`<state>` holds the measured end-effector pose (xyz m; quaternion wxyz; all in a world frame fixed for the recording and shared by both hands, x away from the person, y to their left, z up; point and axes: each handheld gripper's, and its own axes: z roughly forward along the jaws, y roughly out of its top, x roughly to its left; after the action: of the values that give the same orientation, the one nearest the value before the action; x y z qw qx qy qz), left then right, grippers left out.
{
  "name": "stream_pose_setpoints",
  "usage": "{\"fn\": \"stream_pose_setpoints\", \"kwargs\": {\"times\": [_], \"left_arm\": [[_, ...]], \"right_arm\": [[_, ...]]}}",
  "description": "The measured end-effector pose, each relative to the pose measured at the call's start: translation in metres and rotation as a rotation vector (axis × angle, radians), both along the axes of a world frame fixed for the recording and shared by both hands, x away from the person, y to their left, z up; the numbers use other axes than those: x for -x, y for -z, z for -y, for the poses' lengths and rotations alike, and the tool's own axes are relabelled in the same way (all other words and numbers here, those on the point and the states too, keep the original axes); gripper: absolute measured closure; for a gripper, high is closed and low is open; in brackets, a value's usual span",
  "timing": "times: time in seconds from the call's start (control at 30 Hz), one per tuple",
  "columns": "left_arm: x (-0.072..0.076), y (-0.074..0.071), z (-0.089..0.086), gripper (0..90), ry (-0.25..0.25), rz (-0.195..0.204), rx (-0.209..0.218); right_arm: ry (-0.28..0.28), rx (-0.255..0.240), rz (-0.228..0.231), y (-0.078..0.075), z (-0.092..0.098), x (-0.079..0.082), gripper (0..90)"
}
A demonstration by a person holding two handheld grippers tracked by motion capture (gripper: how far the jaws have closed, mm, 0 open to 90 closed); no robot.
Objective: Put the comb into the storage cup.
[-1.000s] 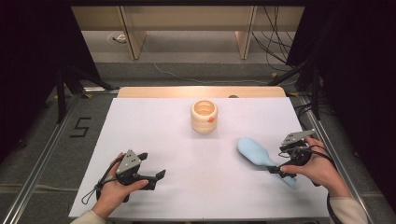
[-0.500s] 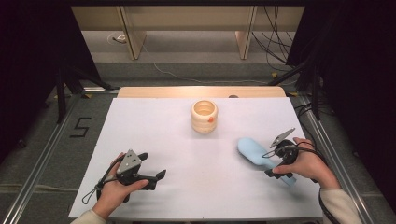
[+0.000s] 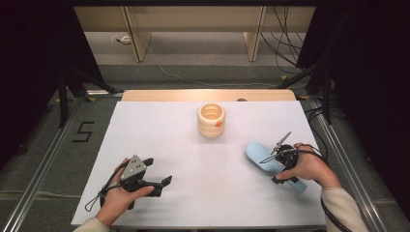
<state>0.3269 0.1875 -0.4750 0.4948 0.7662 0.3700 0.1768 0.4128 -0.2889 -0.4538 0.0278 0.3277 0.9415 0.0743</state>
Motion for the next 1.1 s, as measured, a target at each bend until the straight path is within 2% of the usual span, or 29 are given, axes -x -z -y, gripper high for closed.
{"fn": "stream_pose_setpoints", "kwargs": {"times": [0.07,0.3,0.47,0.5,0.7,1.1], "left_arm": [[0.000,0.000,0.000,5.6,0.000,0.000,-0.001],[0.000,0.000,0.000,5.8,0.001,0.001,0.002],[0.000,0.000,0.001,5.8,0.000,0.000,0.003],[0.000,0.000,0.000,5.8,0.001,0.001,0.002],[0.000,0.000,0.001,5.9,0.002,0.001,0.005],[0.000,0.000,0.000,6.2,0.003,0.001,0.006]], "right_arm": [[0.016,-0.002,0.001,0.001,0.001,-0.001,21.4],[0.007,0.034,-0.023,0.003,-0.002,-0.005,24.7],[0.013,0.041,-0.025,0.003,-0.003,-0.007,27.5],[0.031,0.047,-0.028,0.002,-0.005,-0.007,28.0],[0.028,0.066,-0.036,0.002,-0.008,-0.008,31.4],[0.005,0.081,-0.051,-0.001,-0.014,-0.007,44.5]]}}
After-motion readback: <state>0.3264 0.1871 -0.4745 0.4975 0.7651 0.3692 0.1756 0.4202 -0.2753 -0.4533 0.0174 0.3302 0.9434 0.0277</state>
